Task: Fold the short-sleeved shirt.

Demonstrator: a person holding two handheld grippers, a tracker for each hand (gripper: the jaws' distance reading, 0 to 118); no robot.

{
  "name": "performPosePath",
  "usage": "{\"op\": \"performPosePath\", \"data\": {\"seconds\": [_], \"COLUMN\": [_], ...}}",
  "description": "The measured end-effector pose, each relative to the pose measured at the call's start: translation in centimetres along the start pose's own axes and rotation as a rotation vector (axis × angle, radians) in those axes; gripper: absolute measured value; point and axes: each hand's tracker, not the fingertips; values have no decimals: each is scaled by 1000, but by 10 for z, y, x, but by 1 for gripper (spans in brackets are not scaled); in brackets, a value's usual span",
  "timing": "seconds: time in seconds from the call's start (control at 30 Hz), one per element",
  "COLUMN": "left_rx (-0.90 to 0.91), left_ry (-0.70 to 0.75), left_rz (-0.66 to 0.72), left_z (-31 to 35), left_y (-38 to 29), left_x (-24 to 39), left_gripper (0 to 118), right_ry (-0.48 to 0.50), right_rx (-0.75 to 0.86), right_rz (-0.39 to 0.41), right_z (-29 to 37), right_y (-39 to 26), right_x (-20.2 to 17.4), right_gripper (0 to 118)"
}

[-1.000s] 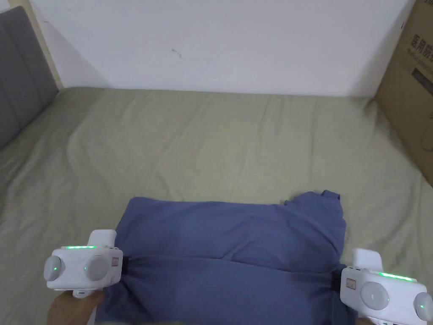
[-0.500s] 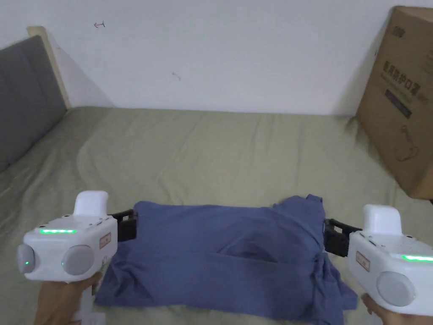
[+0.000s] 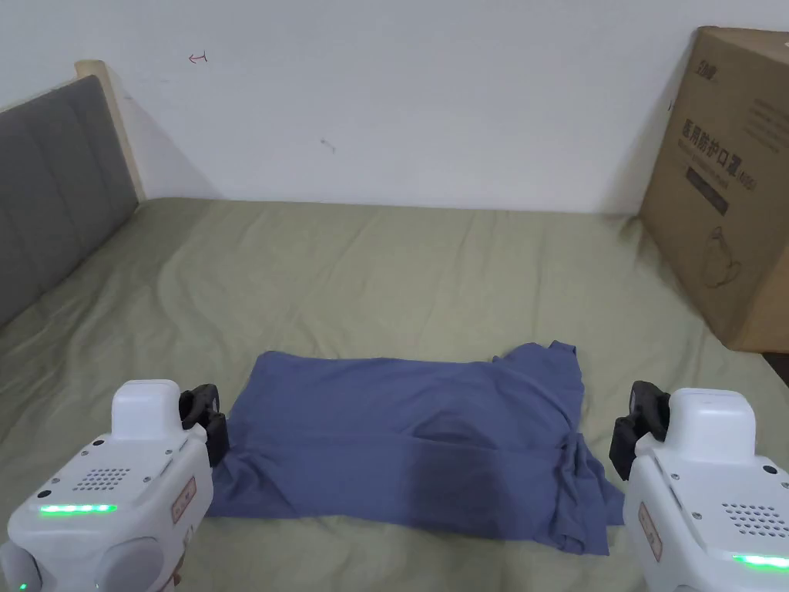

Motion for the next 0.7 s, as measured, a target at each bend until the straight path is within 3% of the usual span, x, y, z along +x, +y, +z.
{"op": "performPosePath", "data": {"seconds": [0.27, 0.43, 0.47, 0.57, 0.7], "left_rx": [-65, -302, -366, -521, -636], "left_ry": [-13, 25, 28, 24, 23], "left_rz": [-21, 24, 30, 47, 125], "left_z": [-15, -67, -78, -112, -144], "left_y": [10, 4, 0, -15, -45], "left_x": [-5, -21, -25, -37, -52], "left_gripper": [0, 5, 20, 89, 98], "right_ry": [2, 3, 3, 3, 2], "right_rx": [-25, -44, -48, -66, -107], "right_rz": [-5, -2, -1, -9, -10], "right_z": [-13, -26, -29, -39, -55], "right_y": [-1, -2, -3, -9, -19], "right_x": [-2, -2, -3, -2, -1], "right_gripper": [0, 0, 0, 0, 0]}}
